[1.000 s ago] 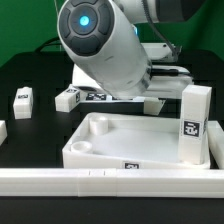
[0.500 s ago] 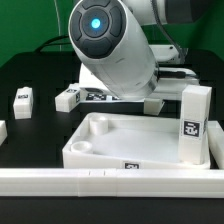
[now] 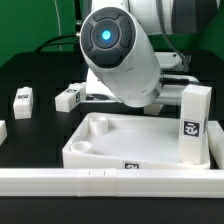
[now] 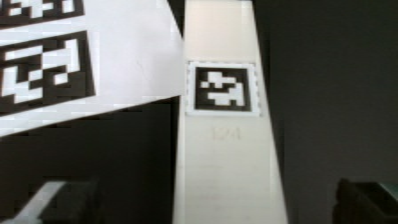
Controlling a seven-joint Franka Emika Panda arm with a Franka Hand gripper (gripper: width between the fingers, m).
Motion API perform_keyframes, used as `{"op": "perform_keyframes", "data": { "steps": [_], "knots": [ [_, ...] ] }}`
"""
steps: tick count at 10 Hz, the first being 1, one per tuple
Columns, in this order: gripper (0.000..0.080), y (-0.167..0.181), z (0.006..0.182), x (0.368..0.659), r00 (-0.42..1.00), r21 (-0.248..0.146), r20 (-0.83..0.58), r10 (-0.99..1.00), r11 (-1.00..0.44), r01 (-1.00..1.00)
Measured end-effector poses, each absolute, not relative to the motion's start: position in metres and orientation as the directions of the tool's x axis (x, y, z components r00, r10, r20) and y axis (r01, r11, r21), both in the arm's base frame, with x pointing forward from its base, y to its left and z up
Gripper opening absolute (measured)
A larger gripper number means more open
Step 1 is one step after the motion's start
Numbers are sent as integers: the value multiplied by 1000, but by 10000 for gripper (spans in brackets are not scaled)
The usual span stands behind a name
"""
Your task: Assemble desk
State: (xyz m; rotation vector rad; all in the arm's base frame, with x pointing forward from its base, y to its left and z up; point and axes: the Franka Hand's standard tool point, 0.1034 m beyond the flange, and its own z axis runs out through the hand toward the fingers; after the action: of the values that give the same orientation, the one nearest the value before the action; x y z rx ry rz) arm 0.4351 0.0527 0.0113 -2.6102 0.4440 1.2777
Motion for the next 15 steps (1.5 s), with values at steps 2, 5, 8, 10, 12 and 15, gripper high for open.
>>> {"op": "perform_keyframes", "data": {
  "steps": [2, 5, 8, 10, 12, 15],
  "knots": [
    [636, 53, 7, 431, 570, -40, -801, -183, -934, -356],
    [290, 55, 7, 430, 568, -38, -802, -183, -934, -355],
    [288, 55, 7, 432, 571, -40, -800, -182, -934, -354],
    [288, 52, 18, 440, 598, -61, -784, -166, -938, -341],
    [288, 42, 57, 460, 630, -120, -771, -88, -953, -279],
    [289, 35, 80, 493, 675, -153, -735, -66, -954, -259]
  ]
}}
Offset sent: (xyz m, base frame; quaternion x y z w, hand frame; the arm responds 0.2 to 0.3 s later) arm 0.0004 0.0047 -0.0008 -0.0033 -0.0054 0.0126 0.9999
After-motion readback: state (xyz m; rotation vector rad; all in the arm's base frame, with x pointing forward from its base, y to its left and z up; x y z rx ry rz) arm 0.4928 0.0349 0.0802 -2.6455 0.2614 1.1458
